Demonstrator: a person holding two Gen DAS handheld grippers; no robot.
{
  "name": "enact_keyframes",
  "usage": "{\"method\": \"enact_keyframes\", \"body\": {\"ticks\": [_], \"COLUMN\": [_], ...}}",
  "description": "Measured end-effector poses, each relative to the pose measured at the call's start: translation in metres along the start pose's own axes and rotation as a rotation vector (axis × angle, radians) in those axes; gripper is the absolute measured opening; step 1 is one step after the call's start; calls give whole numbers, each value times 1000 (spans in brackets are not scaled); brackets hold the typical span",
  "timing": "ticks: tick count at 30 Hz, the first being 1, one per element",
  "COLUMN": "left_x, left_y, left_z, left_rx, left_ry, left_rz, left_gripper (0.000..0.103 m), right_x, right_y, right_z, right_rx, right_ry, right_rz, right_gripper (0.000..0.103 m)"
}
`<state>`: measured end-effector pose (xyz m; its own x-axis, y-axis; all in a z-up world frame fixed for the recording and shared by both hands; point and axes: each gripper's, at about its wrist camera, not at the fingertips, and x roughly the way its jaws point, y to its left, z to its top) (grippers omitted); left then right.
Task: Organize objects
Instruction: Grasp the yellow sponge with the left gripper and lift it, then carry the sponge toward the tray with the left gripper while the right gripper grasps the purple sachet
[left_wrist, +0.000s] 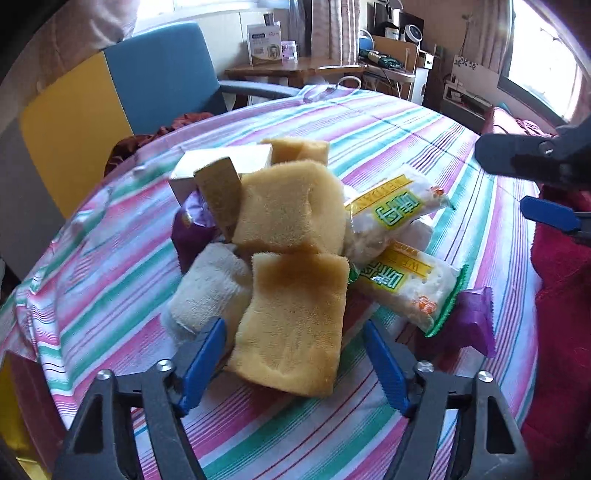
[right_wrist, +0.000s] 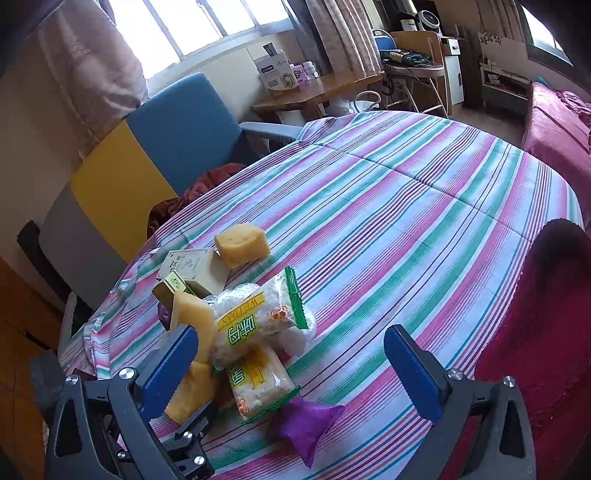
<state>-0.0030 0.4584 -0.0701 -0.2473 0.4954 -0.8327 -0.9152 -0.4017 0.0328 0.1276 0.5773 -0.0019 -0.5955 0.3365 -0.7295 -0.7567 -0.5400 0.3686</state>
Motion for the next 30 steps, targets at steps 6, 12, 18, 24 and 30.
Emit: {"method": "enact_keyframes", "body": {"ticks": [6,12,18,24,30], "left_x": [-12,-42,-63,-55,-59], "left_y": [15,31,32,31,35], "left_z": [-15,-59,-92,-84,-87], "left_rx": [-93,-203,-232,-227,-231], "left_ry": [-15,-18,-28,-37,-43], "left_rz": [-43,-72,-76,-65,-73], "left_gripper": [50,50,50,51,50], "right_x": [4,7,8,21,32], "right_y": [2,6,8,12,30], "right_z": [-1,-3,-3,-9,-24], "right_rx": [-5,-27,-37,-62,-230], "right_ry": [28,45,63,139,305], "right_rz": [2,-4,1,-14,-22], "right_gripper": [103,103,101,101,100]}}
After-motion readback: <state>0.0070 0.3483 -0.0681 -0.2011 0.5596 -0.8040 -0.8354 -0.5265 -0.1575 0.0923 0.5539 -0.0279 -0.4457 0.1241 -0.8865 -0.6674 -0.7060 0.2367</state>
